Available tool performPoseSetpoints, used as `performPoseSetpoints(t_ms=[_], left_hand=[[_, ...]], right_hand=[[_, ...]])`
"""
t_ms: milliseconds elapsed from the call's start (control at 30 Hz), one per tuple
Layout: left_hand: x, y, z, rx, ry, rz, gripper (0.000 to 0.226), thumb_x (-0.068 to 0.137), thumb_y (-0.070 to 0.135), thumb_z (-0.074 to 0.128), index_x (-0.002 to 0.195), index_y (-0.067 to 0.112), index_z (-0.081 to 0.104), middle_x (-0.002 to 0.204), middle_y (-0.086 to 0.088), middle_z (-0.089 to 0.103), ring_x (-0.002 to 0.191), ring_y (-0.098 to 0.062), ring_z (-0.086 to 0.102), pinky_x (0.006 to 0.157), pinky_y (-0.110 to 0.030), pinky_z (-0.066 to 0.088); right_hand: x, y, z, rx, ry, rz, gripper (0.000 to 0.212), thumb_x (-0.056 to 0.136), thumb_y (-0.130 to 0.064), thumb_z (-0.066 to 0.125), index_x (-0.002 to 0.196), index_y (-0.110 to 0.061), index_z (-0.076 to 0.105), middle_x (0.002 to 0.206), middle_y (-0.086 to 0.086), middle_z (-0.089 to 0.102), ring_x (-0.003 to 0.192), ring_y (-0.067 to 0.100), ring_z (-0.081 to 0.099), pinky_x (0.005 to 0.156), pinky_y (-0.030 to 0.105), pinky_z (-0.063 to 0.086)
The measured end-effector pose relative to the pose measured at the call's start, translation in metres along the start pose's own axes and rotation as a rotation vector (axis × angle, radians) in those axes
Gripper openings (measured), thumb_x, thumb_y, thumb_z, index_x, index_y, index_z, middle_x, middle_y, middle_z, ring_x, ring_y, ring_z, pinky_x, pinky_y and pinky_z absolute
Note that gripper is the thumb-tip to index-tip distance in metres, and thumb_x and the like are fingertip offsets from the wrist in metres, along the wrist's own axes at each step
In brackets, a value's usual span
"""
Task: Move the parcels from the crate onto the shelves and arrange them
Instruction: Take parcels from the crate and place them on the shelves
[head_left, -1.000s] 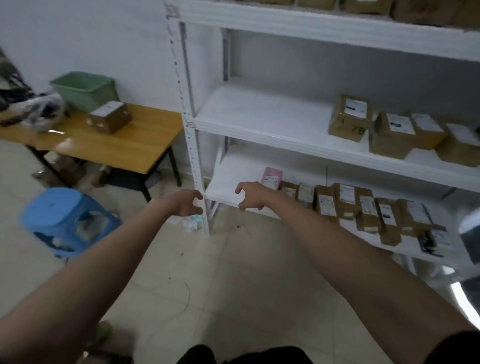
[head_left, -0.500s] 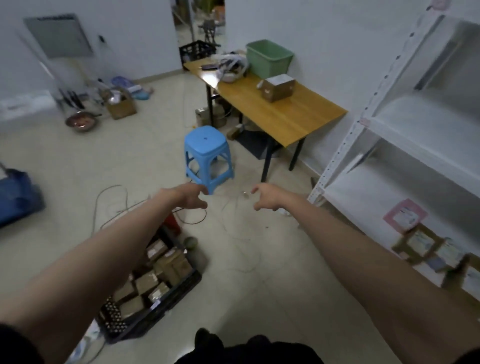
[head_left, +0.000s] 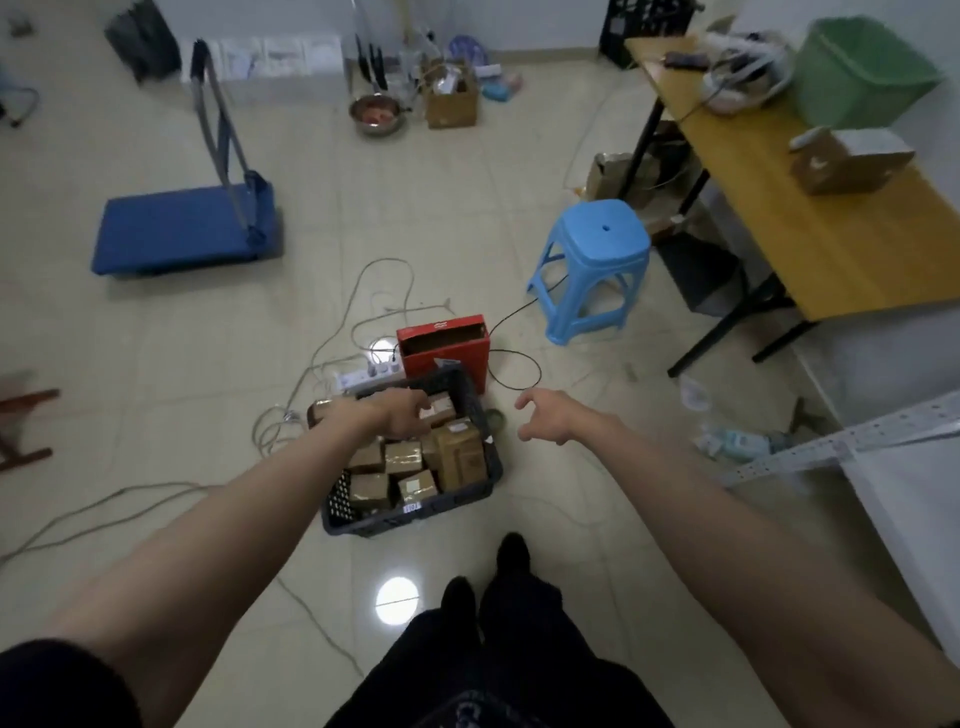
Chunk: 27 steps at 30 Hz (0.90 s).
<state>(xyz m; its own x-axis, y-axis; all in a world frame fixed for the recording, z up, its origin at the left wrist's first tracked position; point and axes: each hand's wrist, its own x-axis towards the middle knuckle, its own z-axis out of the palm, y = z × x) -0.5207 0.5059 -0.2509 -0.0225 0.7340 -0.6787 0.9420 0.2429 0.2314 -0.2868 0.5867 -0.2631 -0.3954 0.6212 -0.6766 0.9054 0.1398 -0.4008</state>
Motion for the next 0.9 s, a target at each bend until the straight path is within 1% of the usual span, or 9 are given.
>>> performPoseSetpoints(t_ms=[67,167,267,333,433,533,667,800,900], left_hand=[[0.003,-0.021,0.010,-0.046,-0.034,-0.033,0.035,0.095,0.032,0.057,0.127,0.017,0.053,0.121,0.003,0.056,0.115,-0.020,0.052,0.091,-0.030,0.041],[0.008,-0.049,0.019,-0.137,-0.057,-0.100,0.031,0.094,0.038,0.056,0.121,0.023,0.056,0.130,-0.003,0.059,0.114,-0.023,0.056,0.093,-0.034,0.044],[0.022,-0.068,0.026,-0.243,-0.051,-0.185,0.047,0.095,0.035,0.056,0.138,0.016,0.049,0.136,-0.009,0.055,0.123,-0.027,0.052,0.101,-0.036,0.043],[0.033,-0.073,0.028,-0.312,-0.055,-0.224,0.048,0.096,0.033,0.056,0.138,0.013,0.049,0.136,-0.012,0.056,0.123,-0.028,0.053,0.101,-0.036,0.043],[0.053,-0.077,0.034,-0.431,-0.058,-0.267,0.046,0.096,0.025,0.057,0.138,0.010,0.047,0.132,-0.010,0.056,0.118,-0.025,0.054,0.089,-0.027,0.040],[0.079,-0.083,0.048,-0.533,-0.064,-0.311,0.040,0.095,0.024,0.058,0.132,0.008,0.052,0.126,-0.008,0.058,0.113,-0.022,0.054,0.085,-0.025,0.038],[0.119,-0.095,0.085,-0.627,-0.079,-0.383,0.034,0.093,0.027,0.061,0.121,0.009,0.060,0.122,-0.010,0.063,0.105,-0.022,0.057,0.080,-0.026,0.039],[0.166,-0.109,0.133,-0.736,-0.148,-0.446,0.035,0.090,0.035,0.063,0.121,0.020,0.061,0.118,-0.005,0.065,0.109,-0.022,0.060,0.091,-0.030,0.046],[0.206,-0.117,0.161,-0.801,-0.183,-0.459,0.036,0.093,0.033,0.061,0.126,0.019,0.060,0.120,-0.007,0.063,0.110,-0.023,0.060,0.090,-0.032,0.048]], right_hand=[[0.018,-0.014,0.006,-0.027,-0.043,-0.024,0.049,0.088,-0.025,0.070,0.132,-0.020,0.051,0.108,0.005,0.054,0.091,0.023,0.055,0.062,0.029,0.048],[0.049,-0.030,0.014,-0.067,-0.095,-0.064,0.044,0.089,-0.026,0.069,0.128,-0.018,0.053,0.106,0.004,0.054,0.091,0.021,0.054,0.065,0.029,0.046],[0.081,-0.040,0.017,-0.076,-0.129,-0.082,0.041,0.089,-0.027,0.069,0.127,-0.018,0.055,0.111,0.002,0.051,0.094,0.020,0.054,0.070,0.029,0.046],[0.104,-0.041,0.019,-0.068,-0.162,-0.088,0.034,0.089,-0.025,0.069,0.121,-0.019,0.056,0.110,0.003,0.052,0.092,0.019,0.054,0.074,0.030,0.046],[0.139,-0.037,0.025,-0.009,-0.198,-0.094,0.024,0.090,-0.020,0.068,0.109,-0.020,0.054,0.106,0.004,0.056,0.092,0.018,0.055,0.078,0.026,0.044],[0.175,-0.029,0.039,0.023,-0.231,-0.074,0.031,0.089,-0.020,0.069,0.117,-0.017,0.057,0.108,0.004,0.057,0.097,0.020,0.057,0.081,0.028,0.045],[0.225,-0.009,0.073,0.097,-0.283,-0.010,0.028,0.090,-0.020,0.069,0.115,-0.019,0.057,0.107,0.002,0.057,0.102,0.024,0.060,0.082,0.034,0.048],[0.270,0.013,0.110,0.174,-0.309,0.100,0.038,0.091,-0.019,0.066,0.126,-0.009,0.055,0.107,0.006,0.057,0.096,0.024,0.060,0.082,0.037,0.050],[0.308,0.021,0.134,0.250,-0.336,0.191,0.036,0.093,-0.018,0.063,0.126,-0.008,0.053,0.110,0.010,0.058,0.088,0.026,0.063,0.075,0.038,0.053]])
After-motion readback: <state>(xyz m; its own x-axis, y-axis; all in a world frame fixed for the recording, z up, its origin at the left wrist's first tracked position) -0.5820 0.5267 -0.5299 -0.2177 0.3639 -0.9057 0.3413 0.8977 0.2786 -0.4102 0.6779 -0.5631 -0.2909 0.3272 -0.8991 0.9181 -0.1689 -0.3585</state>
